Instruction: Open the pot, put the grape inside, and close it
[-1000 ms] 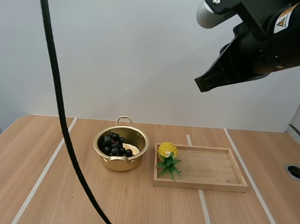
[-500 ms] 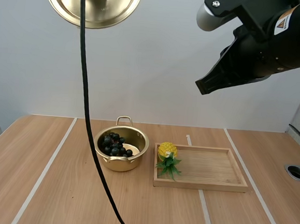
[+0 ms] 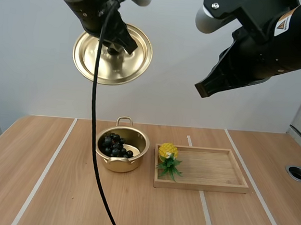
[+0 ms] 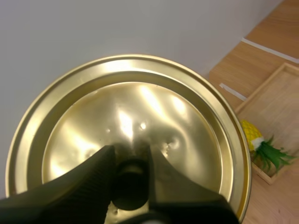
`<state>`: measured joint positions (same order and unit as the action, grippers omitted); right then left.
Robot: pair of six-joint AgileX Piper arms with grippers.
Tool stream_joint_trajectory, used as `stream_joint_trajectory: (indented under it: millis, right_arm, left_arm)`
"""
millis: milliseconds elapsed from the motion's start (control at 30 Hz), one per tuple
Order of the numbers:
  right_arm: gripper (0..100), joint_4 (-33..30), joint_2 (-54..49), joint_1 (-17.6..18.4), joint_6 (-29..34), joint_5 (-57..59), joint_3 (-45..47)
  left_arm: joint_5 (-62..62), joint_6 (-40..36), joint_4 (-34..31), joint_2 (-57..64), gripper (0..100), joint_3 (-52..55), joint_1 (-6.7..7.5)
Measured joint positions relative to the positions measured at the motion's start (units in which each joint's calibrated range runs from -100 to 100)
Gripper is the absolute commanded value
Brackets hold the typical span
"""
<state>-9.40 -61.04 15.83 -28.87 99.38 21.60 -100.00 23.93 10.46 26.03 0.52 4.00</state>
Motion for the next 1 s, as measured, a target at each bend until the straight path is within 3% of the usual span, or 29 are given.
stream_joint_trajectory:
  millis: [300,1000]
  right_arm:
    - [0,0.84,0.00,0.00,-0.51,0.14,0.00]
    - [0,0.84,0.00,0.00,-1.06,0.55,0.00]
  left_arm:
    - [0.00,4.53,1.28,-7.01,0,5.08,0.00]
    - [0.00,10.43,4.30,-23.96,0,5.28,0.00]
